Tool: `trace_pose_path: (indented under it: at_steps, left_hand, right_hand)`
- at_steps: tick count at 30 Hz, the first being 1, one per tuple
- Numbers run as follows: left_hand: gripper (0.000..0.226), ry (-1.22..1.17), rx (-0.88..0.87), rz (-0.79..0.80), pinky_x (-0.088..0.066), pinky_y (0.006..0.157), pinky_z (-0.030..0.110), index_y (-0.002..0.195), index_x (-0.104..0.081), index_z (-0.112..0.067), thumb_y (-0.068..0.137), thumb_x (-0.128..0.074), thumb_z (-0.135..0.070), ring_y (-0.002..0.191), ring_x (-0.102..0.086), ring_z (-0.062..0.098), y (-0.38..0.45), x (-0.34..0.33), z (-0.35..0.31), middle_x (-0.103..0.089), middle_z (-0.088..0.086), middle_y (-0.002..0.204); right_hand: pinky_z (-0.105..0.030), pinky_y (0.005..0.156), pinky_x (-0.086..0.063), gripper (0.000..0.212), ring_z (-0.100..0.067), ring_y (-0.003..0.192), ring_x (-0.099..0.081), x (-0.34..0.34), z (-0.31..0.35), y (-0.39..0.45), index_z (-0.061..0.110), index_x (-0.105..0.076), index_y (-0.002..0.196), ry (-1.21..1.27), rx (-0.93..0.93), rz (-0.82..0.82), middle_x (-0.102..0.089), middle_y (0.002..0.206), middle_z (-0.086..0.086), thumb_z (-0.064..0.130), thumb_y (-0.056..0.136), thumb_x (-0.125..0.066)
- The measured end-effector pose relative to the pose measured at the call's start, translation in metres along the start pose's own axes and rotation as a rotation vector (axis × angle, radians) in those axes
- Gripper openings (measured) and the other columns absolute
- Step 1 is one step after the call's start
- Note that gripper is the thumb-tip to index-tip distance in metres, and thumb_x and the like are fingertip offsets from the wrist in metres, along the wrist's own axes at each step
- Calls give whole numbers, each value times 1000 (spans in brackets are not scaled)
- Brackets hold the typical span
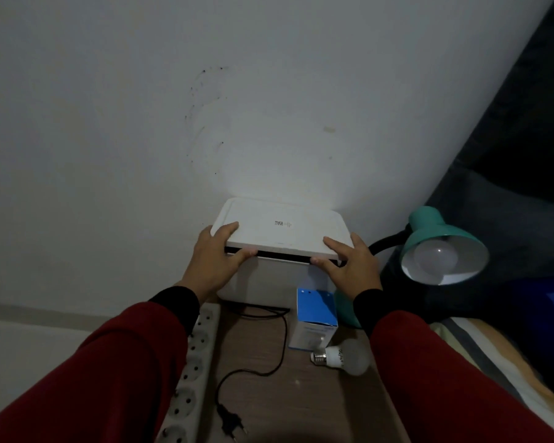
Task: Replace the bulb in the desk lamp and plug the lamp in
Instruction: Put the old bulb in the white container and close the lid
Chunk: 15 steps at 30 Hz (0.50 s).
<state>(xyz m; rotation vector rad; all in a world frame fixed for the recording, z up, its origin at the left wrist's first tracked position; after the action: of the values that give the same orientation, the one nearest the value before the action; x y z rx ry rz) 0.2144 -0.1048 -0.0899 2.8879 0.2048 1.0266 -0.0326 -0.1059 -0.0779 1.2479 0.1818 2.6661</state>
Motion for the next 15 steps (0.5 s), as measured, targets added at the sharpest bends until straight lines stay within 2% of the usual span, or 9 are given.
trace_pose_path:
  at_steps: [5,9,15]
  left_hand:
    - [66,52,14,-10,-36,107,35,138,-46,-22,80,-67,-45,124,-45,31,7,12,-6,-46,16,134]
    - [66,48,-9,-45,-36,108,35,138,-46,-20,80,-68,-43,126,-43,30,3,24,-16,-45,16,136]
    - [68,39,-30,-80,-38,106,31,138,-47,-18,78,-71,-40,122,-49,27,-23,42,-30,-47,14,136]
  right_hand:
    - [-31,114,-29,54,-30,135,-37,13,13,2,14,-63,123,11,21,-32,-41,144,-12,36,75,-75]
    - [-29,114,-27,54,-29,138,-36,20,22,-1,16,-62,124,20,34,-54,-36,150,-12,37,75,-75]
    - [-17,111,-21,54,-26,140,-31,37,35,-29,17,-60,126,47,11,-52,-28,154,-12,34,77,-74]
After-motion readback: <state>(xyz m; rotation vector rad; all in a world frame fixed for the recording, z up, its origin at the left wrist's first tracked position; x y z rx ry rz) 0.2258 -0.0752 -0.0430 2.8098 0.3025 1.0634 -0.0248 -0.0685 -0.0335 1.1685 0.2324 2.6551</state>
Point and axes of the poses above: each hand's wrist, its own y-axis towards the middle knuckle, its own x-axis out of the back of the hand, z = x × y, the point moved 6 cm from there along y, towards the middle knuckle
